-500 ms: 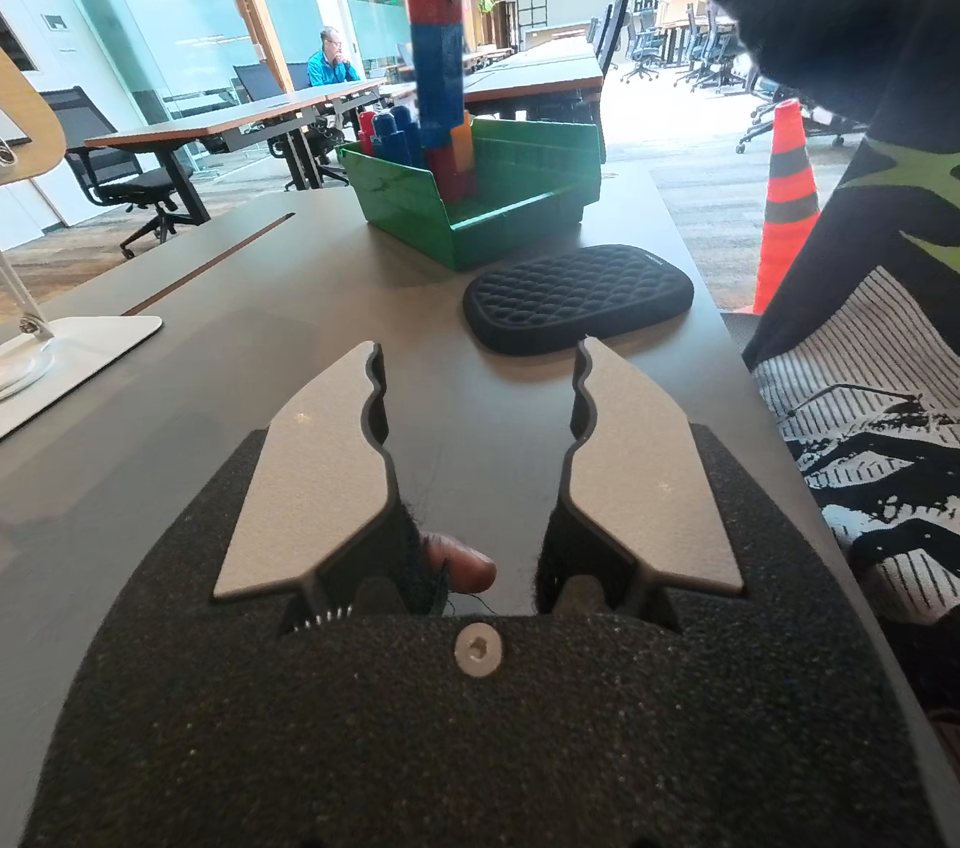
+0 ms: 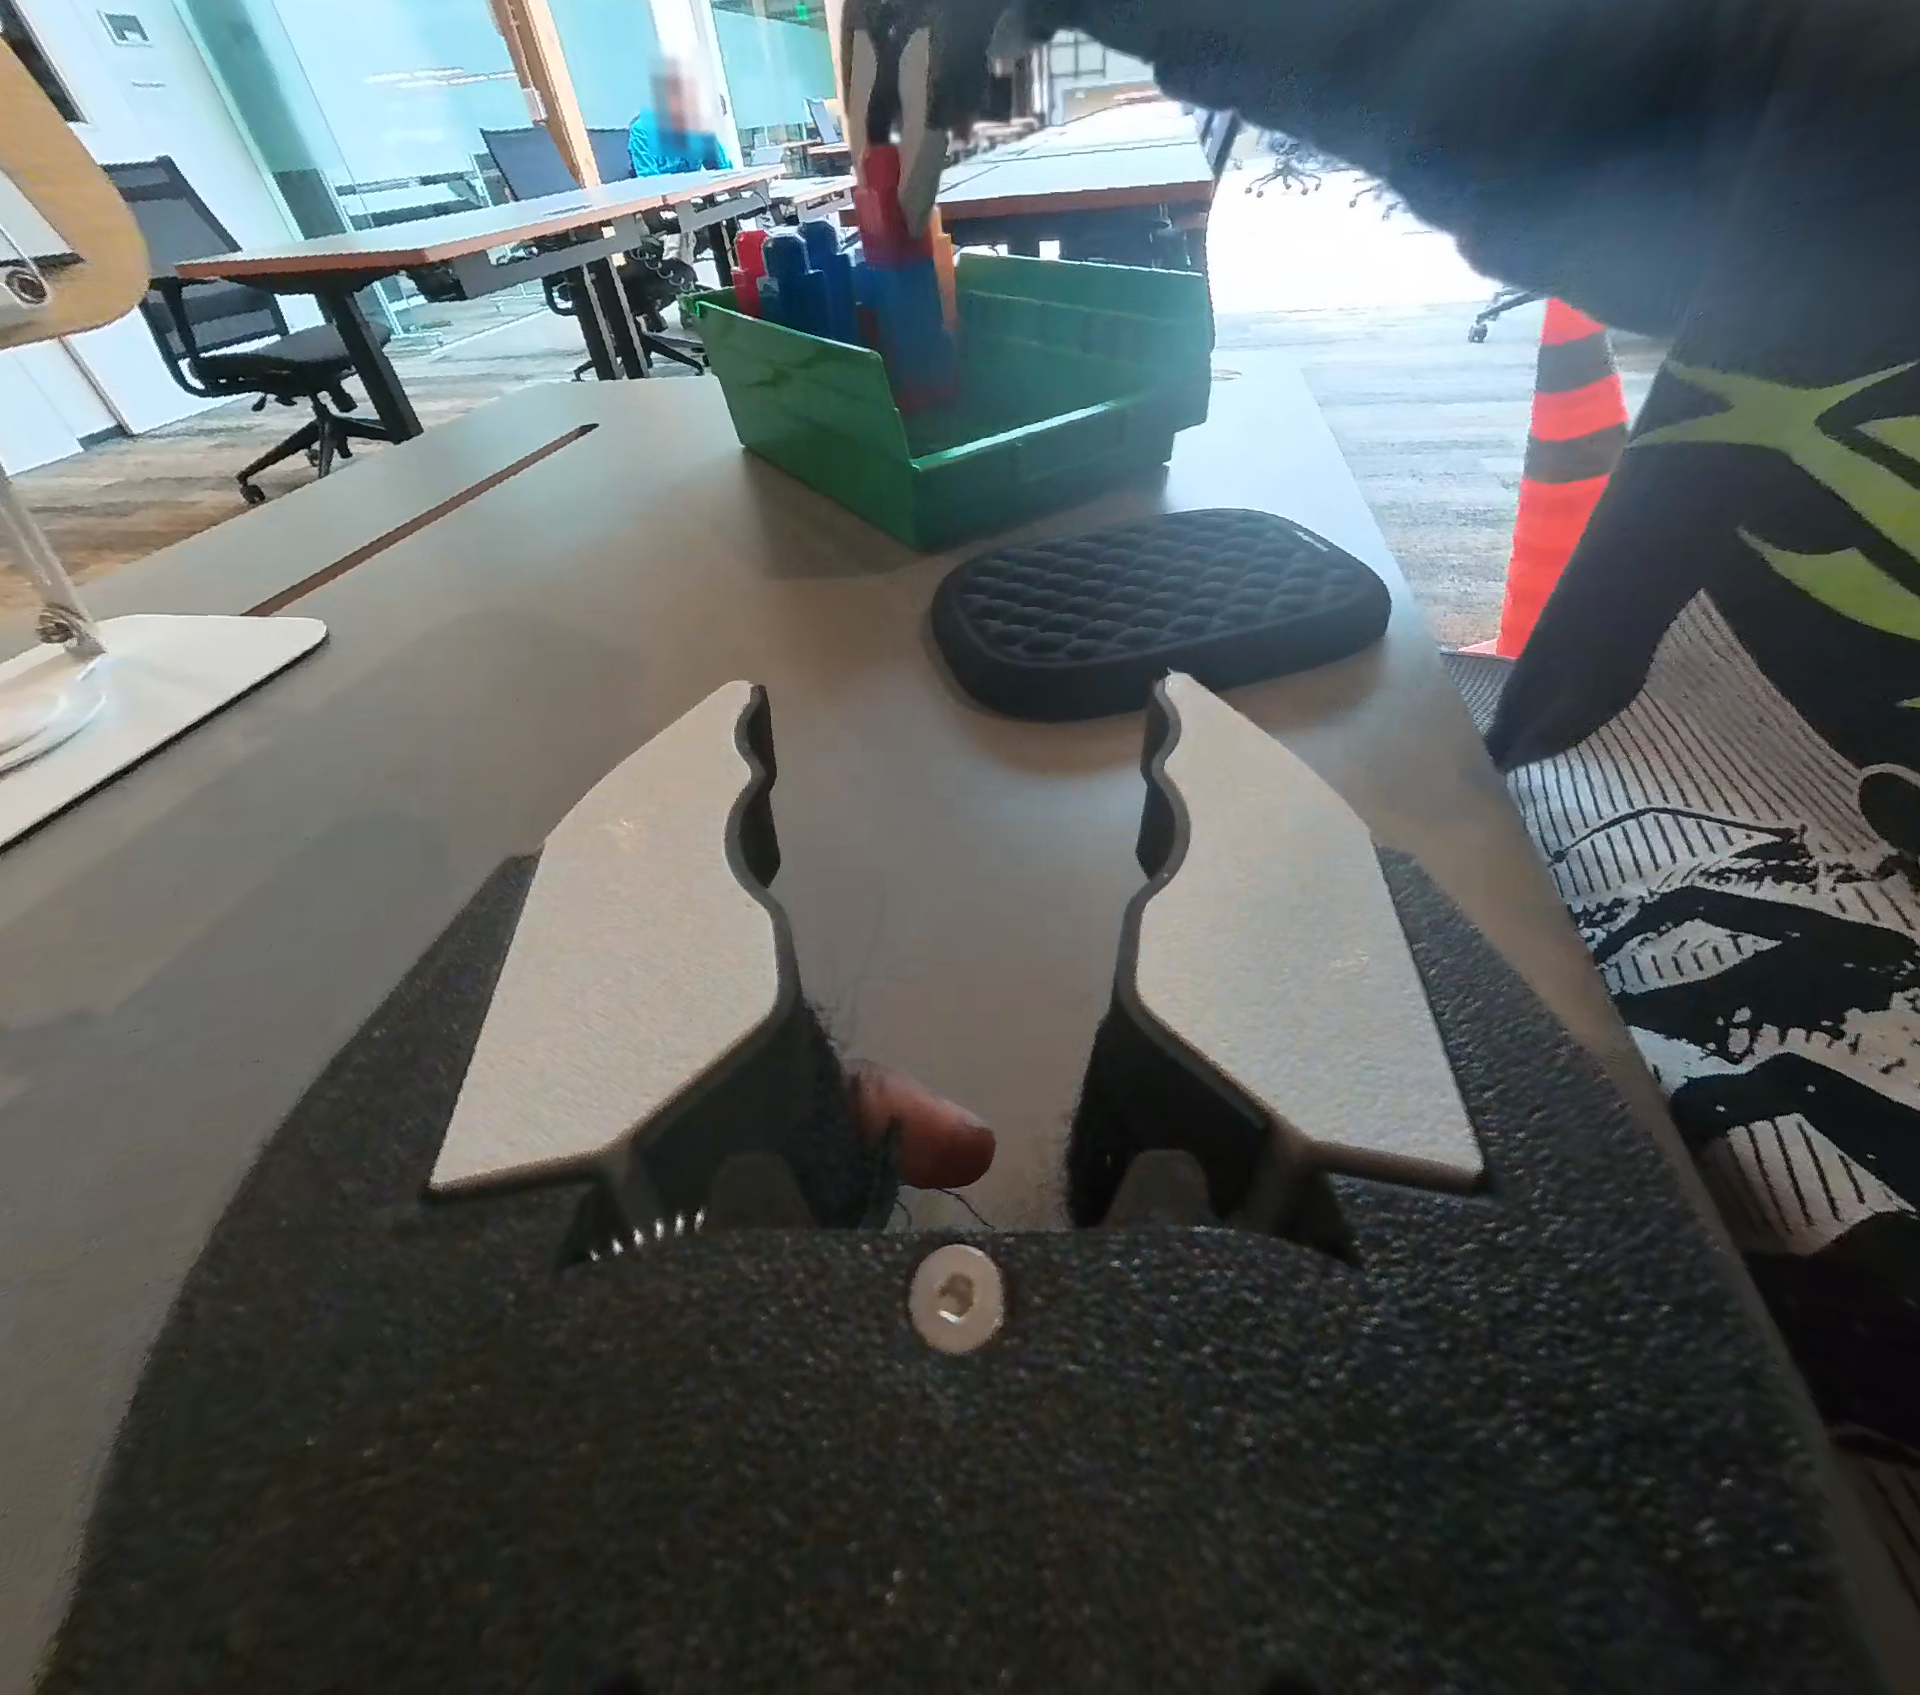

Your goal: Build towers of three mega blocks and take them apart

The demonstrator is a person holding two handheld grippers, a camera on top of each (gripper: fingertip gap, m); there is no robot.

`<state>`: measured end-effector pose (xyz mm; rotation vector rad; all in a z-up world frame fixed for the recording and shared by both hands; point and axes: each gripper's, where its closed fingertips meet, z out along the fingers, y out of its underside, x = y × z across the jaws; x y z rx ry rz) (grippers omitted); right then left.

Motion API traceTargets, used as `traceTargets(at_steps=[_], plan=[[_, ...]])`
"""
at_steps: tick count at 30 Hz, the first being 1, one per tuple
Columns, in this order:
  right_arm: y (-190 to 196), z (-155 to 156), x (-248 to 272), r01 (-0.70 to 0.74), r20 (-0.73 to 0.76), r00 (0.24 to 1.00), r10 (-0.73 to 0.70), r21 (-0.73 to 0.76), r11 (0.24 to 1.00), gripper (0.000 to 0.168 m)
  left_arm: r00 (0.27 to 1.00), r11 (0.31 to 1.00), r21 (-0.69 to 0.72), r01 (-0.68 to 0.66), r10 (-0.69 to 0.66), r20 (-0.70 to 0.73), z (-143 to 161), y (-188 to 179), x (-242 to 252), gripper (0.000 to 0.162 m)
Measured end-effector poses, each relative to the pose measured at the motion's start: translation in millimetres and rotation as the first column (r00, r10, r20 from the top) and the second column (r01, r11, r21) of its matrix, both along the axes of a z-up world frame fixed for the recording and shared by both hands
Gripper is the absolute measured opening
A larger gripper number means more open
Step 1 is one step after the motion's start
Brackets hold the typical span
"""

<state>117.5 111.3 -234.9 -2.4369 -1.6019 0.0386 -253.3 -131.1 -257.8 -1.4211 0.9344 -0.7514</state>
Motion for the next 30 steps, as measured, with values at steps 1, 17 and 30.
traceTargets(at_steps=[1, 17, 30], plan=[[3, -4, 1, -0.002, -0.008, 1.0, 0.002, -0.003, 1.0, 0.037, 1.0, 1.0, -0.002, -0.001, 0.001, 0.004, 0, 0, 0, 0.068], [27, -31, 4, 0.02, -0.037, 0.999, -0.019, 0.034, 0.999, 0.037, 1.0, 1.0, -0.003, -0.004, 0.004, 0.012, 1, 0, -1, 0.067], [29, -38, 7, 0.022, -0.033, 0.999, -0.021, 0.045, 0.999, 0.037, 1.0, 1.0, -0.001, -0.005, 0.005, 0.01, 1, 0, -1, 0.066]])
